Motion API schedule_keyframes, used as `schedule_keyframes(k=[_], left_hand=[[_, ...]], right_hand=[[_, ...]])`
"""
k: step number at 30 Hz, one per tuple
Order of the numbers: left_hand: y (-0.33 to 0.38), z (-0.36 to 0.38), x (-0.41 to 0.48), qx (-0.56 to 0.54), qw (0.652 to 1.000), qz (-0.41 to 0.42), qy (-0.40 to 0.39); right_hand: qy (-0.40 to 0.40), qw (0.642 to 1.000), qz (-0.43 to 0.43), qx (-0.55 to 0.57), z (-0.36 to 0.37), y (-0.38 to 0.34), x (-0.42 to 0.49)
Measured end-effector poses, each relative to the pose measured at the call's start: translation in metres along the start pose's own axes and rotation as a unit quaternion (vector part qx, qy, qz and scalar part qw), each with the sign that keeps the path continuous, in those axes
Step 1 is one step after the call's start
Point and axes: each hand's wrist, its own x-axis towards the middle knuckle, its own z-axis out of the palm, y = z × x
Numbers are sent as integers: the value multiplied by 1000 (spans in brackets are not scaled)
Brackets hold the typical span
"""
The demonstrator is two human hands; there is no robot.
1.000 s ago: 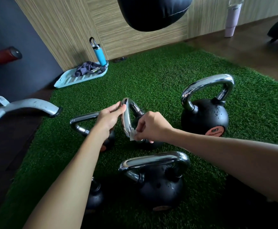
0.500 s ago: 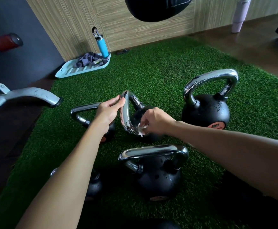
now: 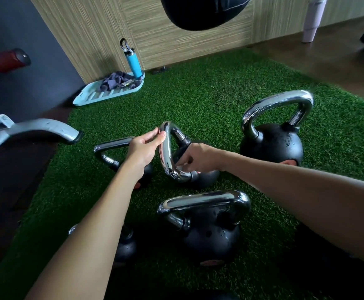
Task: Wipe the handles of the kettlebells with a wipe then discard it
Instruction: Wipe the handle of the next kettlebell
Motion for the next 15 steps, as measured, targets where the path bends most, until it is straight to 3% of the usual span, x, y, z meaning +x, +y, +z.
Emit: schedule_keyframes(k=[4,8,11,15], left_hand=[[3,-4,-2,6,1000,-5,-11],[6,-4,-4,22,1000,7,-5],[7,-4,-9,39,999,8,9],[6,-4,-8,41,999,20,12]], right_hand=[[6,982,30,185,-3,-3,0],[-5,985,48,166,-5,-3,0],[-8,959,75,272,-1,-1,4],[110,918,110,366,-3,-7,21]])
